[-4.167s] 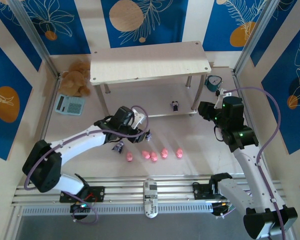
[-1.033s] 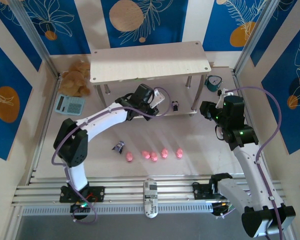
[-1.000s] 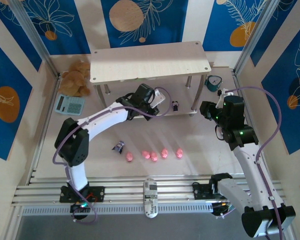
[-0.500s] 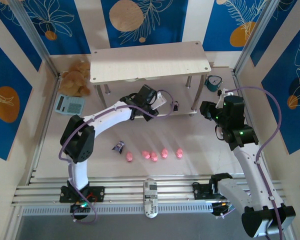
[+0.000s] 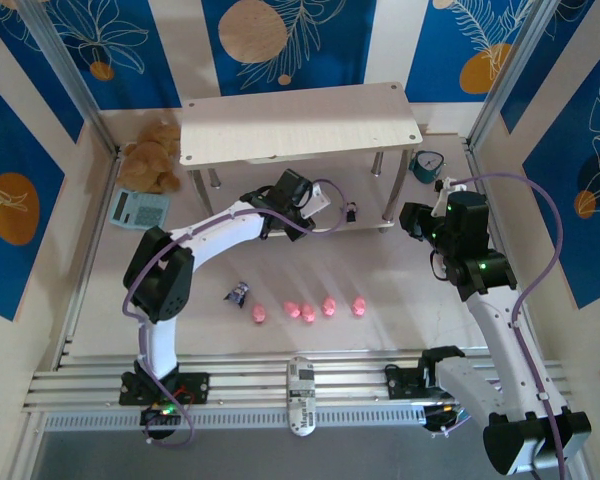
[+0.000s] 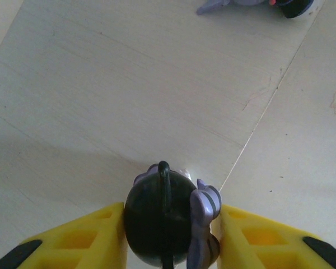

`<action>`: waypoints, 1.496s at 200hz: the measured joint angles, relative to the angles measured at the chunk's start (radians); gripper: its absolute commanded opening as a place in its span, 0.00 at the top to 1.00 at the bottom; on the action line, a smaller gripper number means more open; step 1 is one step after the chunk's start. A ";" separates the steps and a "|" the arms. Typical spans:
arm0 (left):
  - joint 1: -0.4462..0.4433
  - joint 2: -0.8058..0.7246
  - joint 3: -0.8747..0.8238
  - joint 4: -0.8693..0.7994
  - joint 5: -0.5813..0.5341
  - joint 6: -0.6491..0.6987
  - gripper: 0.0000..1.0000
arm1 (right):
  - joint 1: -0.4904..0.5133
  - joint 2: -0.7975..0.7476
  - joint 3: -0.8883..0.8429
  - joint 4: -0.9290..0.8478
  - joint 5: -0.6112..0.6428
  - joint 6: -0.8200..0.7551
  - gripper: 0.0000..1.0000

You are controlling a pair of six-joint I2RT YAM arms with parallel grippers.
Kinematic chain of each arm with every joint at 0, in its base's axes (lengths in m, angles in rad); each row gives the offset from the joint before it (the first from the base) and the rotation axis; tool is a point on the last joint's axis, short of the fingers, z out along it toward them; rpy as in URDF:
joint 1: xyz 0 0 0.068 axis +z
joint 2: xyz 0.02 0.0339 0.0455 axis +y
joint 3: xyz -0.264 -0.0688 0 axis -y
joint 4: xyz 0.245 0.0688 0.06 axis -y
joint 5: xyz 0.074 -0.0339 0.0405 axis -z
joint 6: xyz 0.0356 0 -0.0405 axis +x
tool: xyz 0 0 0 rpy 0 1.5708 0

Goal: Place and organize the plastic toys onto the shelf

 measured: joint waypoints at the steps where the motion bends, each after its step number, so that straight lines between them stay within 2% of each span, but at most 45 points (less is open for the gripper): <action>1: 0.000 0.000 0.000 0.000 0.000 0.000 0.56 | 0.000 0.000 0.000 0.000 0.000 0.000 0.56; 58: 0.005 0.015 0.003 0.006 -0.008 0.000 0.49 | 0.000 0.000 -0.002 0.000 0.000 0.000 0.56; 144: 0.013 0.025 0.003 0.006 -0.035 0.000 0.45 | 0.000 0.000 -0.012 -0.002 0.000 0.000 0.56; 149: 0.013 0.025 0.003 0.006 -0.035 0.000 0.38 | 0.000 0.000 -0.012 -0.002 0.000 0.000 0.56; 158: 0.014 0.025 0.003 0.006 -0.039 0.000 0.36 | 0.000 0.000 -0.012 -0.002 0.000 0.000 0.56; 299: 0.035 0.025 -0.018 0.013 -0.045 0.000 0.34 | 0.000 0.000 -0.012 -0.001 0.000 0.000 0.56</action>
